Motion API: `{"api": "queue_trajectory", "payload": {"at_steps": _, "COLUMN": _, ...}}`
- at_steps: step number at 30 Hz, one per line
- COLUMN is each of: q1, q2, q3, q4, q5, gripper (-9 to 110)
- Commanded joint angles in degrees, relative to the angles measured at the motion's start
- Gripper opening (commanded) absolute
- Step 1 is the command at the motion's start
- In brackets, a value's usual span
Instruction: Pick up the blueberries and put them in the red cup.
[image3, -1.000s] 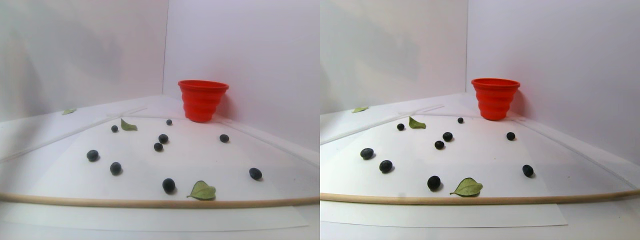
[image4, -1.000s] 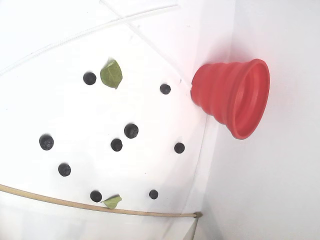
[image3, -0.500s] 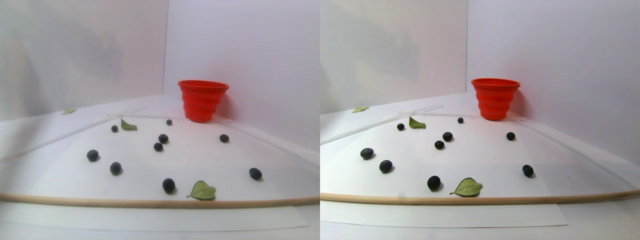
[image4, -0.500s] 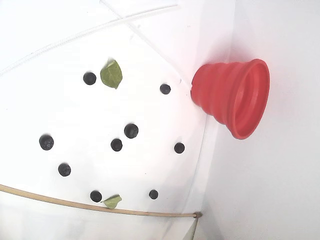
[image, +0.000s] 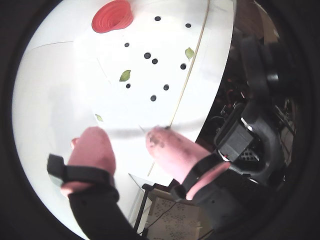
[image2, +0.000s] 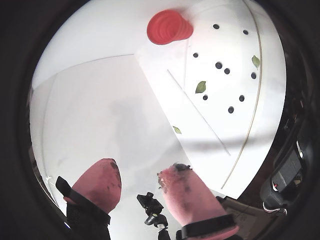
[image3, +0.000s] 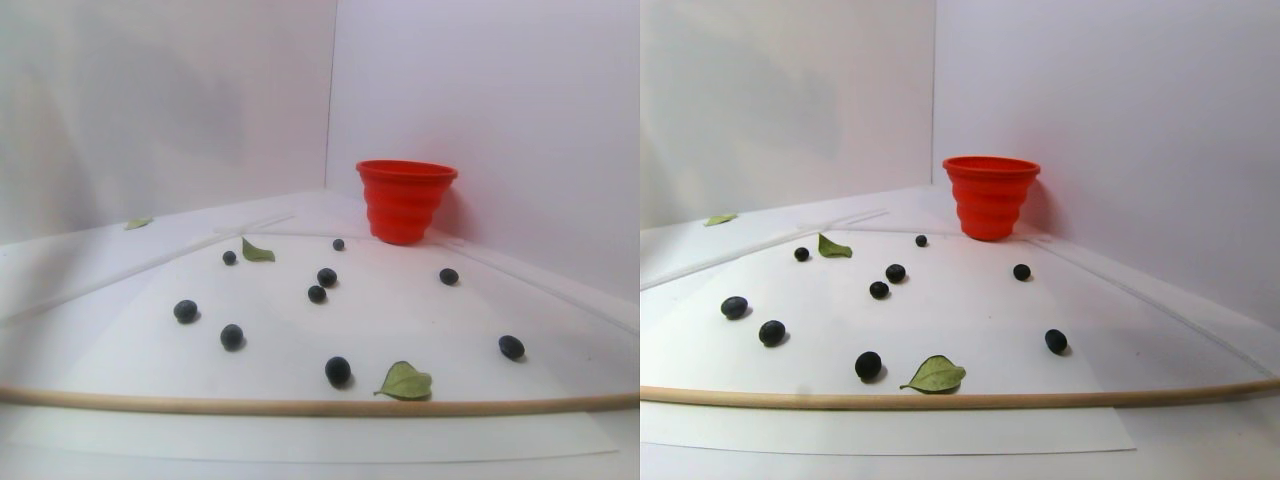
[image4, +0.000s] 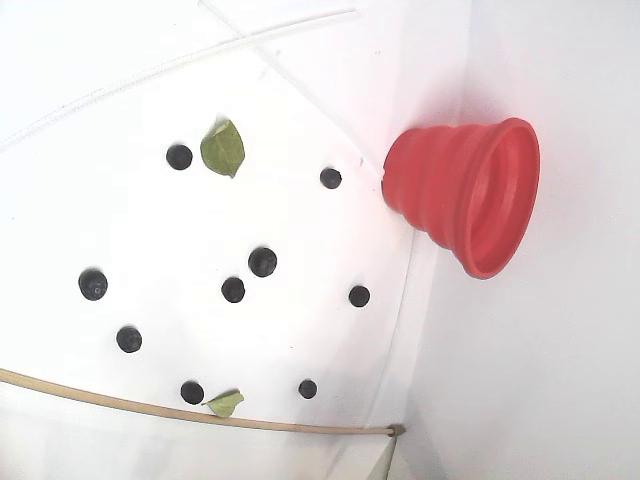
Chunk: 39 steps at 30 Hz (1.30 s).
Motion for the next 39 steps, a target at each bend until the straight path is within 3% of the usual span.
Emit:
{"api": "queue_trajectory", "payload": {"at_steps": 1, "q1": -0.44, "q2": -0.09, "q3": -2.55, "q4": -0.26, "q5": -0.70, "gripper": 17}}
{"api": "queue_trajectory", "payload": {"at_steps": 12, "q1": -5.01, "q2": -0.26, "q3": -3.87, "q4": 0.18, "q5": -2.55, "gripper": 18}}
{"api": "queue_trajectory", "payload": {"at_steps": 16, "q1": -9.76, "q2": -11.25, "q3": -9.58, "q4": -4.31, "q5": -3.08, "gripper": 16}}
{"api": "queue_trajectory", "payload": {"at_steps": 23, "q1": -8.79, "q2": -9.67, "q3": -5.54, "q4": -2.72, "q5": -13.71, "gripper": 16}}
{"api": "queue_trajectory", "payload": {"at_steps": 39, "q1": -3.69, "q2": -17.23, "q3": 3.43, "q4": -11.51, "q5": -34.89, "gripper": 18}}
